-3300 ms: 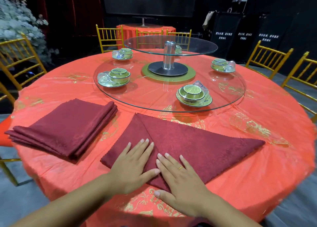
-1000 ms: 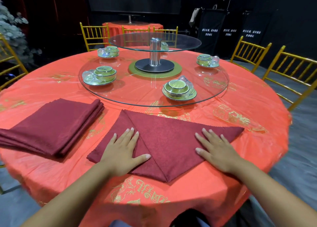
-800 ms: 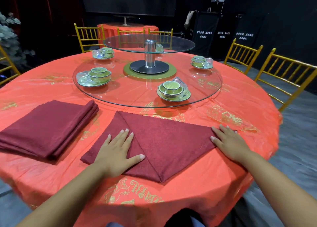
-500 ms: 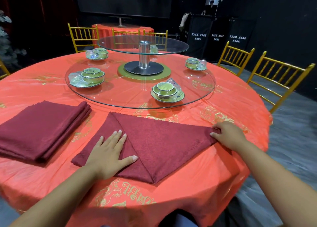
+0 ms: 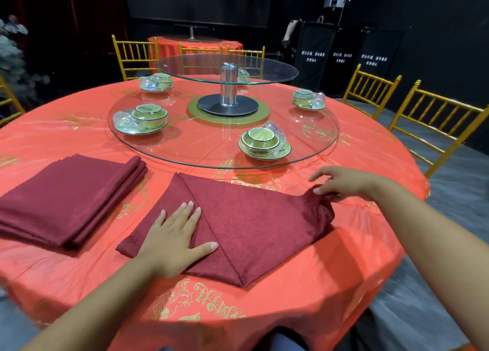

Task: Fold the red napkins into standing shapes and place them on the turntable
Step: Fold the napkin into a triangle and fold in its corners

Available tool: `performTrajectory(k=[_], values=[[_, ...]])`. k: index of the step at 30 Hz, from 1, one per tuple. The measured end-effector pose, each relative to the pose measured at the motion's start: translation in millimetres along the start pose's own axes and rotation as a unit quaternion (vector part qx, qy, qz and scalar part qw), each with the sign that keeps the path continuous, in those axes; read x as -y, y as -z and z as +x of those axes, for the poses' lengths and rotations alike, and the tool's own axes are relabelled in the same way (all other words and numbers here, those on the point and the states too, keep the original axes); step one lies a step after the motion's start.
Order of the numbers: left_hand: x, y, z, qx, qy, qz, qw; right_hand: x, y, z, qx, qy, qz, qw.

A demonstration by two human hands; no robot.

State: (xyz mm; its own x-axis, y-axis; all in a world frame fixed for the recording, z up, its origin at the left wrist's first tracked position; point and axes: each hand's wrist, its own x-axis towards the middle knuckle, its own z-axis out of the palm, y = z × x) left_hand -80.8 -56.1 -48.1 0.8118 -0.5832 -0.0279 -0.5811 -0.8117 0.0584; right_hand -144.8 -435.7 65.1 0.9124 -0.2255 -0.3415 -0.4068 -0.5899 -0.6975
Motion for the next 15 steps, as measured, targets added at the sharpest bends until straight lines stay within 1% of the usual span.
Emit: performTrajectory(k=[2, 5, 9, 12, 15], values=[[-0.1, -0.2, -0.4, -0.002, 0.000, -0.003, 1.000, 25.0, -15.5, 1.2, 0.040, 0.065, 0.072, 0.994], [-0.4, 0.6, -1.7, -0.004, 0.000, -0.008, 1.000, 62.9, -53.2, 4.5, 0.063, 0.139, 0.130, 0.980], [-1.3, 2.3, -3.2, -0.002, 0.000, -0.011, 1.000, 97.4, -110.5, 23.2, 0.089, 0.151, 0.187, 0.967], [-1.9, 2.3, -3.0, -0.002, -0.001, -0.011, 1.000, 113.8, -146.4, 37.4, 0.095, 0.161, 0.161, 0.969], [-2.2, 1.2, -2.6, -0.005, 0.000, -0.010, 1.000, 120.4, -171.8, 51.5, 0.094, 0.172, 0.184, 0.963]])
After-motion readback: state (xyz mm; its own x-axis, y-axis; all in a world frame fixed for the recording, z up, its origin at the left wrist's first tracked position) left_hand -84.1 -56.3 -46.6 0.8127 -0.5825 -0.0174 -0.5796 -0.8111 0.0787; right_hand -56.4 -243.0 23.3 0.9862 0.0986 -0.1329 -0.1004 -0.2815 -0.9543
